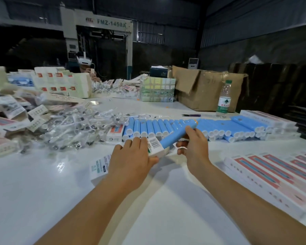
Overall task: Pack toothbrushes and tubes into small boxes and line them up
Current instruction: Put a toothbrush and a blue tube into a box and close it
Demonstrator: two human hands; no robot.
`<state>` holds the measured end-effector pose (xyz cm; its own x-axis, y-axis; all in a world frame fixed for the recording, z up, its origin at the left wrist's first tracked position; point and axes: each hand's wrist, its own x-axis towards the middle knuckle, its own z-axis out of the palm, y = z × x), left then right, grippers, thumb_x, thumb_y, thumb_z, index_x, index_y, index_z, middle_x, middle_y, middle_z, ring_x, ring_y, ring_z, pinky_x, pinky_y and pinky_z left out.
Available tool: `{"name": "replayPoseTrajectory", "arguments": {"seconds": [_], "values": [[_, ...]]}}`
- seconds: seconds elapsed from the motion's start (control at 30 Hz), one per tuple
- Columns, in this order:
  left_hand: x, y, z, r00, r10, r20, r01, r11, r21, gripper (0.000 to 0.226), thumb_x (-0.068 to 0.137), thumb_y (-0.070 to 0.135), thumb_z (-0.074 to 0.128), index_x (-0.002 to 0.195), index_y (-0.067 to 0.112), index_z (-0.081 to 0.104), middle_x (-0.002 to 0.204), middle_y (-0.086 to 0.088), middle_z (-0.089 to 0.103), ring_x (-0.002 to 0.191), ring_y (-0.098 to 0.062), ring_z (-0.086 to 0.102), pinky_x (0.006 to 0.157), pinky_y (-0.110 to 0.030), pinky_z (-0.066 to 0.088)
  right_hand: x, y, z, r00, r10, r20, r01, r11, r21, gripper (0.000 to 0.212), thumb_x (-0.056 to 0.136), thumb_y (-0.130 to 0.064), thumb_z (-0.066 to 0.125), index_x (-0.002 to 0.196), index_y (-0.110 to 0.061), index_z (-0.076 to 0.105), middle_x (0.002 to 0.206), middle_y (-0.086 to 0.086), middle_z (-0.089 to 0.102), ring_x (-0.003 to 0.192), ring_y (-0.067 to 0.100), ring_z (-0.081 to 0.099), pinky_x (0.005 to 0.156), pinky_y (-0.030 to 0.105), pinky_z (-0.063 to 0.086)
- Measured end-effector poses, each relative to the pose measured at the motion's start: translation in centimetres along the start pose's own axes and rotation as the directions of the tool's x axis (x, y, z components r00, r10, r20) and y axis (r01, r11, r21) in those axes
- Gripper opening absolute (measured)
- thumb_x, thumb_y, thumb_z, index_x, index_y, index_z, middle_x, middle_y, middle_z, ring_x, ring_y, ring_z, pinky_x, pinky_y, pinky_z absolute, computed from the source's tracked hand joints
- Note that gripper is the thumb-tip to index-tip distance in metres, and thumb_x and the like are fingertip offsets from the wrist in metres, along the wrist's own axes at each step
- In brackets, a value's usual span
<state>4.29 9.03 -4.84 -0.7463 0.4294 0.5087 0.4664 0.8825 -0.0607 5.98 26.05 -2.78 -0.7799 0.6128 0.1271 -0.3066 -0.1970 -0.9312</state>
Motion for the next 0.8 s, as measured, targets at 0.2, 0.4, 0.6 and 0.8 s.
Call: {"name": "replayPoseTrajectory", "arguments": {"seconds": [0.2,0.4,0.6,0.8], "values": [[0.4,0.0,0.1,1.0,-0.008,0.003,0.008,1.0,-0.004,0.071,0.091,0.065,0.021,0.144,0.018,0.019,0.136,0.001,0.04,0.12,-0.02,0.04,0.09,-0.035,0.035,0.2,-0.4,-0.7,0.999,-0.009,-0.042,0.007,0.999,-0.044,0.035,0.086,-0.007,0.063,0.11,-0.027,0.047,0.064,0.004,0.06,0.042,0.008,0.045,0.04,0.022,0.039],[0.4,0.1,0.1,0.999,-0.033,0.014,0.033,0.999,-0.005,0.07,0.091,0.065,0.022,0.144,0.019,0.019,0.136,0.002,0.041,0.122,-0.02,0.04,0.091,-0.035,0.036,-2.3,1.1,-0.1,0.954,-0.222,0.201,0.285,0.881,-0.378,0.025,0.091,-0.024,0.059,0.068,-0.023,0.067,0.087,-0.003,0.059,0.067,0.004,0.052,0.067,0.023,0.041],[0.5,-0.2,-0.2,0.996,-0.085,0.019,0.085,0.996,0.002,0.068,0.092,0.063,0.025,0.144,0.019,0.019,0.14,0.001,0.038,0.124,-0.02,0.039,0.093,-0.035,0.035,-3.3,0.8,-0.5,0.901,-0.342,0.268,0.429,0.797,-0.426,0.022,0.089,-0.011,0.06,0.071,-0.021,0.066,0.076,-0.003,0.066,0.065,0.005,0.055,0.062,0.023,0.045],[0.2,0.1,-0.2,0.997,-0.072,0.004,0.072,0.997,0.036,0.069,0.093,0.063,0.026,0.144,0.017,0.018,0.138,0.0,0.038,0.123,-0.021,0.04,0.09,-0.035,0.034,-4.4,1.3,0.4,0.903,-0.265,0.338,0.398,0.811,-0.428,0.023,0.088,0.0,0.057,0.098,-0.012,0.075,0.063,-0.013,0.065,0.056,0.002,0.059,0.057,0.02,0.049]]}}
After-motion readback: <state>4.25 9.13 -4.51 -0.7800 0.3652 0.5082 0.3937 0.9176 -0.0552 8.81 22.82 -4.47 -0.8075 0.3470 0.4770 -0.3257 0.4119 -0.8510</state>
